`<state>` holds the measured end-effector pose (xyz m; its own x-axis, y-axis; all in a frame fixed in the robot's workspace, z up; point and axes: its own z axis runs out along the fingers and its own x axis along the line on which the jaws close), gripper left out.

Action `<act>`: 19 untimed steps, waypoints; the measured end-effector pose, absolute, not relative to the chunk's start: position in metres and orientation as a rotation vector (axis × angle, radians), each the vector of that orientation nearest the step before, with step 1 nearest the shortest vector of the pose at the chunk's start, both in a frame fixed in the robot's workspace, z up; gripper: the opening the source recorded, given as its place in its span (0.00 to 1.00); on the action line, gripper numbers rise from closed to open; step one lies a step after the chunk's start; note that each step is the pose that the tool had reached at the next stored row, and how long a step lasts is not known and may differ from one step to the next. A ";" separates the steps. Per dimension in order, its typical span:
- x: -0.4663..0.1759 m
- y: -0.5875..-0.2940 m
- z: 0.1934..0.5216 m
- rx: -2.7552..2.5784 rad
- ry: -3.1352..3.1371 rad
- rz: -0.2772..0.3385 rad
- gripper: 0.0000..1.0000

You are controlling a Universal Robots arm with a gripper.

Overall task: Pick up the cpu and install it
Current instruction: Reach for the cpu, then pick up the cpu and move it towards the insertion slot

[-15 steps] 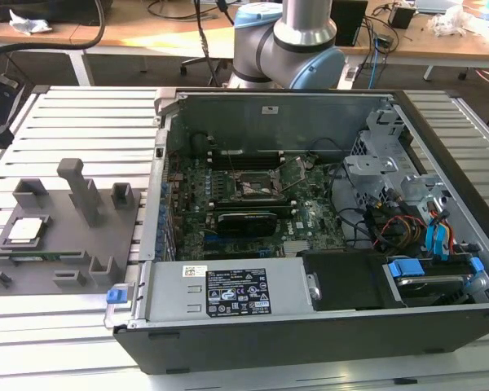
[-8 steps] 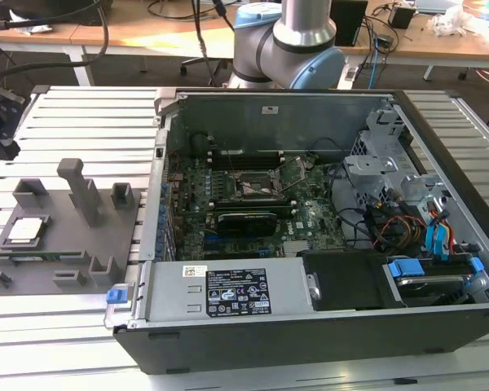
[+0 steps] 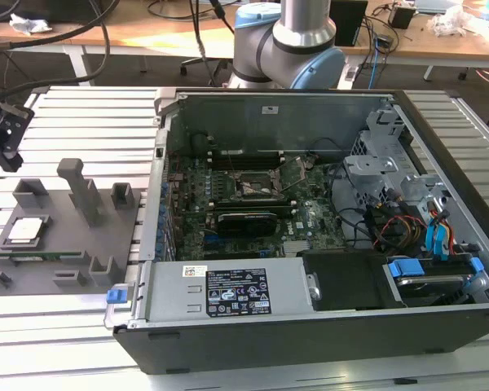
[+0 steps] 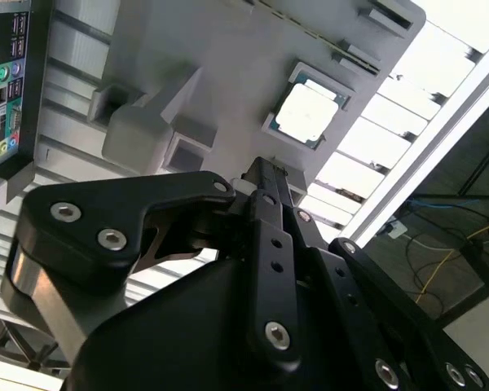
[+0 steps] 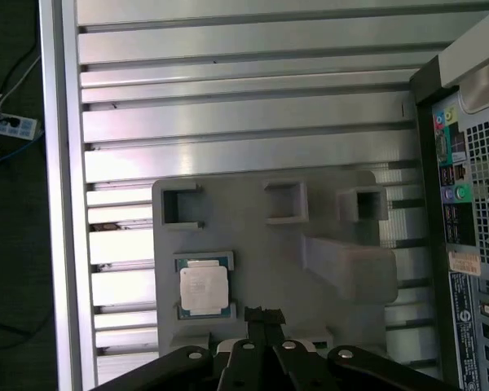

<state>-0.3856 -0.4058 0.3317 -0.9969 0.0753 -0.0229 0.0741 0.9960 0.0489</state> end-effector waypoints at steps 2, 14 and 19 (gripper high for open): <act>-0.386 -0.407 0.329 0.117 3.114 0.075 0.11; -0.386 -0.407 0.328 0.117 3.114 0.075 0.11; -0.387 -0.407 0.325 0.117 3.114 0.075 0.11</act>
